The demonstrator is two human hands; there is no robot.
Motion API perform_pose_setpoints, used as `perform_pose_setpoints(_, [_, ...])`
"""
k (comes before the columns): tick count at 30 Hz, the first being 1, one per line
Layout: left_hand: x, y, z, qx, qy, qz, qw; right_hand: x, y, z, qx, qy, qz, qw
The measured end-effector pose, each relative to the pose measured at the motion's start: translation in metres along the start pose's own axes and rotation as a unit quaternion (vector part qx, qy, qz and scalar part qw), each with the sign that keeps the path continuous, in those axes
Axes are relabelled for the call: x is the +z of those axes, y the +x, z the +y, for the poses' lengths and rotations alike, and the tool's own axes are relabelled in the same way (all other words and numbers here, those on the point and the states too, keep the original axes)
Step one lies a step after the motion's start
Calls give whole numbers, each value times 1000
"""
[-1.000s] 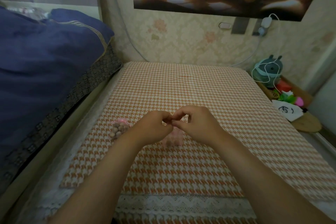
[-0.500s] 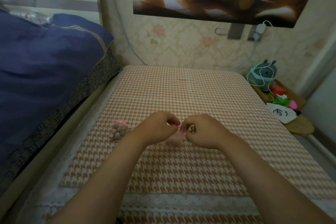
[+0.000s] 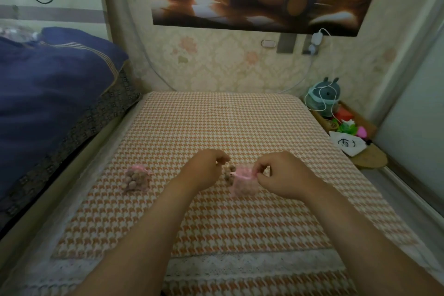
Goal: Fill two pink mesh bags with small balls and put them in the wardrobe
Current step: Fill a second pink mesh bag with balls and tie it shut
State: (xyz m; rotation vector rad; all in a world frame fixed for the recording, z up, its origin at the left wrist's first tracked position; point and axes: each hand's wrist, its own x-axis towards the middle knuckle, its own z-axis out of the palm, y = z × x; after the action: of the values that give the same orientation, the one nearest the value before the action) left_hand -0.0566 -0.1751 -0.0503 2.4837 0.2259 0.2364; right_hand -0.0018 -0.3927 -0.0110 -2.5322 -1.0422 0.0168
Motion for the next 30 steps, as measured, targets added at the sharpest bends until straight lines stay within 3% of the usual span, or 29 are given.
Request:
perform_pose_setpoints(8, [28, 18, -3, -5, 68, -54, 996, 7, 5, 18, -4, -11, 5, 1000])
perform_pose_setpoints(15, [36, 24, -10, -1, 108, -22, 994, 10, 9, 25, -2, 5, 6, 1000])
perform_pose_setpoints(21, [22, 26, 11, 19, -59, 82, 995, 10, 7, 28, -3, 1, 11, 1000])
perform_pose_setpoints(24, [14, 15, 38, 73, -138, 68, 985, 10, 7, 29, -6, -14, 12, 1000])
perform_pose_setpoints(27, [15, 6, 49, 106, -99, 34, 989, 10, 7, 28, -5, -17, 12, 1000])
perform_pose_setpoints(30, [17, 4, 47, 82, -63, 12, 995, 11, 7, 26, -5, -12, 16, 1000])
